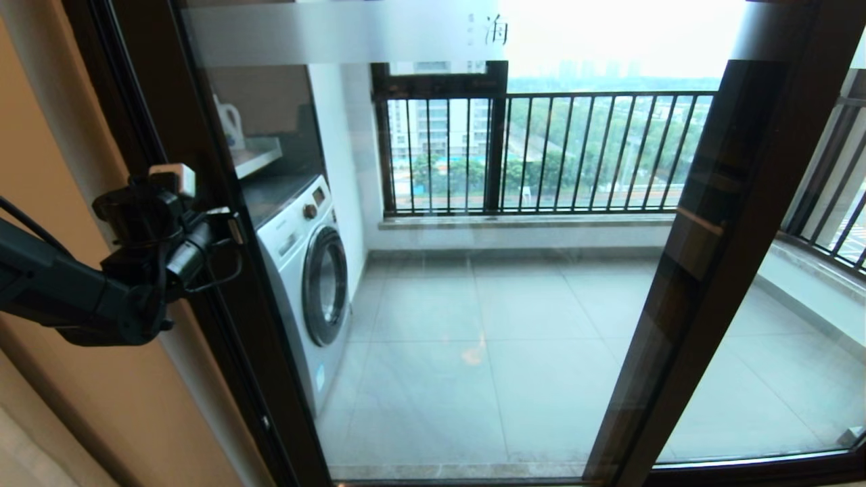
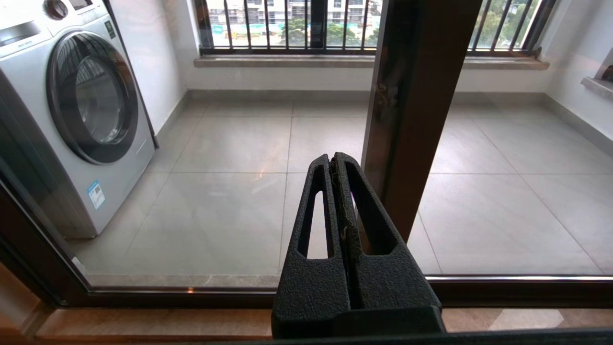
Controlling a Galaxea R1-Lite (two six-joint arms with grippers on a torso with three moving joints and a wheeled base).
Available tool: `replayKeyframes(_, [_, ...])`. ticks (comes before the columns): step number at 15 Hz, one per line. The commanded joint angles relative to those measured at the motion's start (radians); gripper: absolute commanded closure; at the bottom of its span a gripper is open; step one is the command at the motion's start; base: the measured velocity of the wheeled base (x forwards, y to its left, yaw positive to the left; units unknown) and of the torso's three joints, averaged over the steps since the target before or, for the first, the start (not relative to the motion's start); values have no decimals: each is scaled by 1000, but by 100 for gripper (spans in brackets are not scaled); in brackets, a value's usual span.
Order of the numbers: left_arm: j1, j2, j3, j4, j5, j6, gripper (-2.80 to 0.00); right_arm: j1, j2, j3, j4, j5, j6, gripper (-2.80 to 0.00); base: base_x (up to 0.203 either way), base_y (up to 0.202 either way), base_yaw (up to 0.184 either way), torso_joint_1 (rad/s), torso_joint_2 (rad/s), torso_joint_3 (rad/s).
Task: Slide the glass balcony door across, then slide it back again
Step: Close the slid door
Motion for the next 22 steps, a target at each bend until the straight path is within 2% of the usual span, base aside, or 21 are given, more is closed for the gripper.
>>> replayKeyframes(1, [9, 6, -1, -9, 6, 2, 0, 0, 0, 9, -1, 1, -1, 0, 0, 0, 0, 0, 0, 0])
replayKeyframes(6, [43, 35, -12, -12, -4, 31, 0, 0, 0, 10, 0, 1, -1, 0, 0, 0, 0, 0, 0, 0])
replayKeyframes(12, [71, 41, -17, -10, -9, 35, 0, 0, 0, 9, 0, 1, -1, 0, 0, 0, 0, 0, 0, 0])
replayKeyframes(16, [110, 51, -17, -12, -45, 38, 0, 0, 0, 10, 0, 1, -1, 0, 0, 0, 0, 0, 0, 0])
replayKeyframes(22, [113, 44, -25, -12, -47, 38, 0, 0, 0, 9, 0, 1, -1, 0, 0, 0, 0, 0, 0, 0])
